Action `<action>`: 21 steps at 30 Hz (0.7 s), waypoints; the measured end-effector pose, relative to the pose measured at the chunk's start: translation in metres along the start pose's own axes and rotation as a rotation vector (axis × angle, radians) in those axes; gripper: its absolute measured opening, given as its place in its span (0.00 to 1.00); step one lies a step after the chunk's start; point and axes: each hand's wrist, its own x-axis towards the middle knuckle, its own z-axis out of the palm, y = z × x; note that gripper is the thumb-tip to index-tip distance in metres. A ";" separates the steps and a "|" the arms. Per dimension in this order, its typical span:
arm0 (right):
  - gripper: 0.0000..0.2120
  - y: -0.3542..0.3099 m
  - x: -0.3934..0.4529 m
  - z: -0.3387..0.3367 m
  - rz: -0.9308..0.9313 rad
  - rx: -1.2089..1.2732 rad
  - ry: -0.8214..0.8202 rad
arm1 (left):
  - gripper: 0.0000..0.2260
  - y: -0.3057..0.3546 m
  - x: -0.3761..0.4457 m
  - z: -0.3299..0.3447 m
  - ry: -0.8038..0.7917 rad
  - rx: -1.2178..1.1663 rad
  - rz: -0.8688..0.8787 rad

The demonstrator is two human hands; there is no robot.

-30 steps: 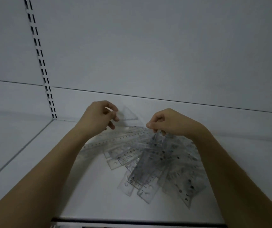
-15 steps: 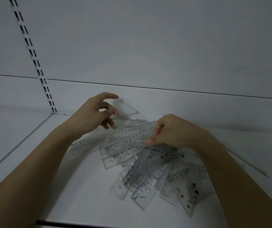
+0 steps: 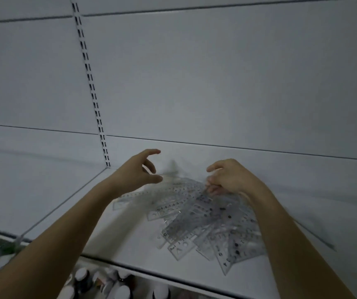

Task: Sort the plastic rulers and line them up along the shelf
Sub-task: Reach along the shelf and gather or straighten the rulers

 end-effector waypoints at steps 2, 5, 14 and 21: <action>0.22 -0.001 0.002 0.004 -0.100 -0.060 0.003 | 0.31 -0.003 -0.020 -0.005 0.038 0.060 -0.036; 0.28 -0.005 0.001 0.019 -0.251 -0.145 -0.058 | 0.31 -0.013 -0.052 -0.015 0.098 0.101 -0.092; 0.33 -0.041 -0.024 0.087 -0.407 -0.214 -0.155 | 0.28 -0.038 -0.139 -0.087 0.280 0.168 -0.258; 0.26 -0.090 -0.032 0.174 -0.480 -0.189 -0.249 | 0.22 -0.084 -0.211 -0.150 0.418 0.182 -0.363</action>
